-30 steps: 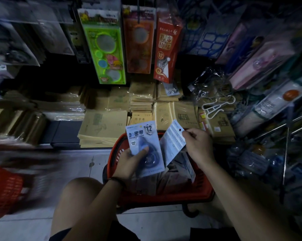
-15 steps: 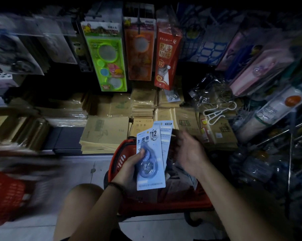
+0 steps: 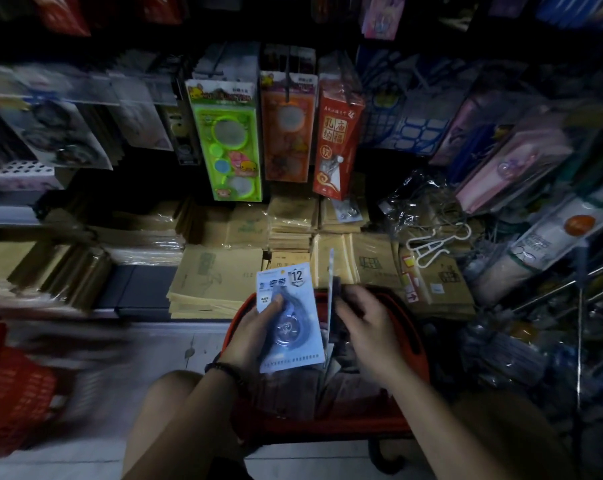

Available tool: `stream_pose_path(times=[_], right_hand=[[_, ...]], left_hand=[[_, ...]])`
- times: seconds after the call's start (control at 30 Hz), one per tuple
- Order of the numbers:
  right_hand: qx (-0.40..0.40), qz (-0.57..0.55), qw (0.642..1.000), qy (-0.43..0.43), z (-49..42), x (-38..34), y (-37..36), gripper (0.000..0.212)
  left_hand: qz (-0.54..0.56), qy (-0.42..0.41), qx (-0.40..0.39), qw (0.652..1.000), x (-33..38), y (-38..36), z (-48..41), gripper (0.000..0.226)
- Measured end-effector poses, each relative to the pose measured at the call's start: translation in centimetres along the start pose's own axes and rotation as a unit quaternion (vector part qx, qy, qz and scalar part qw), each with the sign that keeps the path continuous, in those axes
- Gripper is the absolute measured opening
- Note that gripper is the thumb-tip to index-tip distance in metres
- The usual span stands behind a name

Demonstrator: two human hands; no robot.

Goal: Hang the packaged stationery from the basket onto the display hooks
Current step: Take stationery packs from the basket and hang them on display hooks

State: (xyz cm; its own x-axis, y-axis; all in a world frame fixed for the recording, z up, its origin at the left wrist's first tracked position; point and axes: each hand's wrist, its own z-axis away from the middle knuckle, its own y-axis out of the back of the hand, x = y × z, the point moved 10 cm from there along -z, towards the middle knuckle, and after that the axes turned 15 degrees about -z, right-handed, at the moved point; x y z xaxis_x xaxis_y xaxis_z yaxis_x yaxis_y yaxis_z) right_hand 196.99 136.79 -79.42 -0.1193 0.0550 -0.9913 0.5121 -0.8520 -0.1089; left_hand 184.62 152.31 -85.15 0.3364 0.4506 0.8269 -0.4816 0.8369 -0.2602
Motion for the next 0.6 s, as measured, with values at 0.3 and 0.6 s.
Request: stream_pose_path(times=[0.3,0.6], right_hand=[[0.082,0.146,0.979,0.115,2.0,-8.2,-0.4,0.022],[0.02,0.217,0.957,0.19,4.3,-16.6,0.8,0.071]], left_hand=[[-0.063,-0.132,-0.022,0.989,5.5,-5.2,3.8,0.041],[-0.04,-0.203,-0.056,0.977,12.2,-10.4,5.9,0.025]])
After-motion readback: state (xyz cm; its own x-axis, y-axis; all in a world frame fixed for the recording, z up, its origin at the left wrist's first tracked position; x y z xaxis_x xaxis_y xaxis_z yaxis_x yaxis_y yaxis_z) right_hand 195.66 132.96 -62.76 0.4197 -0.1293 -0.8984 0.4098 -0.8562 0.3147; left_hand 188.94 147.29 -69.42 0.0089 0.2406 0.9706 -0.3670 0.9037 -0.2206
